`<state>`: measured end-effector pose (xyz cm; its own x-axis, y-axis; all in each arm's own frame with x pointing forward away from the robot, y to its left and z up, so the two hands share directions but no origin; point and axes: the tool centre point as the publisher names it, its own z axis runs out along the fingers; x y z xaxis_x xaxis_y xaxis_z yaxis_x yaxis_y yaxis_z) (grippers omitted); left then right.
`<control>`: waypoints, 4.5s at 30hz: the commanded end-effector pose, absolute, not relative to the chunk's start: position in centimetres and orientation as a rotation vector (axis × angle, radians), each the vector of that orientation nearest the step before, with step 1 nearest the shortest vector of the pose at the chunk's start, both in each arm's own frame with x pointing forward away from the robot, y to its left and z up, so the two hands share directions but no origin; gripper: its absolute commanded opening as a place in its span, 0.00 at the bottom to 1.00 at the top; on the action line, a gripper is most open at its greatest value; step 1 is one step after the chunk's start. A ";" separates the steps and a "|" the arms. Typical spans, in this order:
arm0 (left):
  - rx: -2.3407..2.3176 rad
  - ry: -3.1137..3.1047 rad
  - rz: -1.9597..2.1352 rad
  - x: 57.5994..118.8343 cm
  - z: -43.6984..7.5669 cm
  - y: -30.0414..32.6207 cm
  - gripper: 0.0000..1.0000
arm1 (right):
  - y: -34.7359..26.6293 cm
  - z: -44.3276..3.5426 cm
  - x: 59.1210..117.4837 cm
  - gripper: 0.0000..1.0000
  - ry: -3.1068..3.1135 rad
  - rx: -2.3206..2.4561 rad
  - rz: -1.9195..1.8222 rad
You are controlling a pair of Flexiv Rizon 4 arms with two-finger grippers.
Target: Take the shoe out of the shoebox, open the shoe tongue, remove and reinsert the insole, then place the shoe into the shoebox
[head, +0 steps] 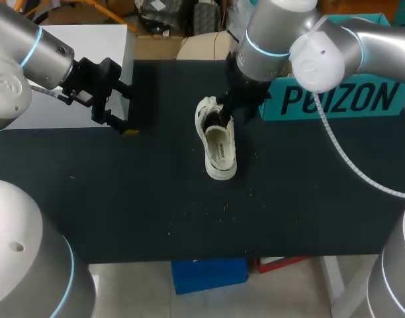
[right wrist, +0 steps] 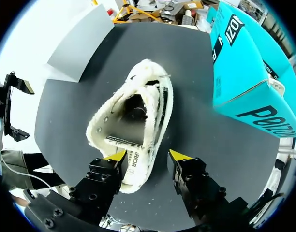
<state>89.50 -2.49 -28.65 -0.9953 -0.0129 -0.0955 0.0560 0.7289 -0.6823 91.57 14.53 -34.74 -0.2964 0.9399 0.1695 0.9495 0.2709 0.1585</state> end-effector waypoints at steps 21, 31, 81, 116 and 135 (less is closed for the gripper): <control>0.035 2.829 -1.122 89.4 -28.8 -2.5 1.00 | 14.7 -40.5 94.1 0.46 -2.428 -1.869 -0.284; 0.035 2.829 -1.122 89.4 -28.8 -2.5 1.00 | 14.7 -41.4 94.1 0.31 -2.410 -1.930 -0.214; 0.035 2.829 -1.122 89.4 -28.8 -2.5 1.00 | 9.2 -12.5 97.4 0.00 -2.934 0.029 0.245; 0.035 2.829 -1.122 89.4 -28.8 -2.5 1.00 | -6.4 -16.6 118.6 0.00 -3.016 0.248 0.218; 0.035 2.829 -1.122 89.4 -28.8 -2.5 1.00 | -12.9 -26.5 126.2 0.00 -2.980 0.210 0.179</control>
